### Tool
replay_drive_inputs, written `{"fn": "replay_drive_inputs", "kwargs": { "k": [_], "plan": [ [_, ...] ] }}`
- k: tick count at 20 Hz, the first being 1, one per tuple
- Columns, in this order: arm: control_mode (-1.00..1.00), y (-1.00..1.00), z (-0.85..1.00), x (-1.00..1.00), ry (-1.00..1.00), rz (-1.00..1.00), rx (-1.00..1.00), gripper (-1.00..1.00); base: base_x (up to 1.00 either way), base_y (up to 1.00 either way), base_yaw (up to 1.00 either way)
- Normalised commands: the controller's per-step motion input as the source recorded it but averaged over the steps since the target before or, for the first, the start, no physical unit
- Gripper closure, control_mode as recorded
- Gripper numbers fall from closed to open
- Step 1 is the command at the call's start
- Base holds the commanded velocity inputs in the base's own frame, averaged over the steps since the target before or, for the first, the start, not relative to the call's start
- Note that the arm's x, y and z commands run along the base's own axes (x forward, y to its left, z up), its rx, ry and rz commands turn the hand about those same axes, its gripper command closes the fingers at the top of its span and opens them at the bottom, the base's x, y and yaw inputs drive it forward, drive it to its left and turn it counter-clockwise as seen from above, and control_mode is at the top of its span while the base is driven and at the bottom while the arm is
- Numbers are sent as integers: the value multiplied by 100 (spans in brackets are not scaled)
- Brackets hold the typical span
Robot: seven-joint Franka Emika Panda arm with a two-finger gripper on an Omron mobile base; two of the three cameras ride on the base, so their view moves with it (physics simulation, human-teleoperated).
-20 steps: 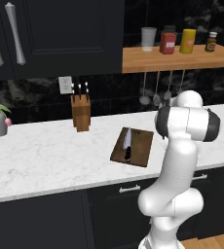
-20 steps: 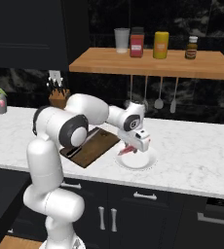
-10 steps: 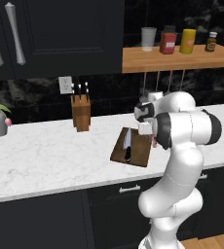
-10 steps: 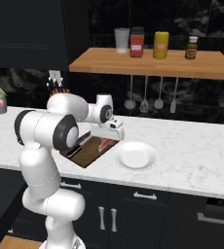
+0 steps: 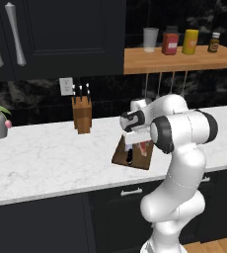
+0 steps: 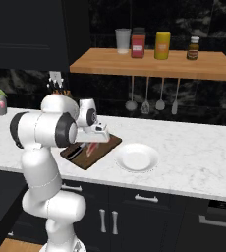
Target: Pick up the knife from the drawer and place it on the cutting board. Then place the meat from the plate to the cutting board.
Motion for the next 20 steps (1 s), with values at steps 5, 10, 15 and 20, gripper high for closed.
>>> {"fn": "replay_drive_inputs", "kwargs": {
  "k": [5,10,15,20],
  "plan": [
    [-100,5,-22,7,1,7,0,100,0,0,0],
    [-100,10,-8,-4,-1,2,0,-100,0,0,0],
    [-100,0,33,-36,-13,0,0,-100,0,0,0],
    [-100,-9,68,-70,-26,3,0,-100,0,0,0]
  ]
}}
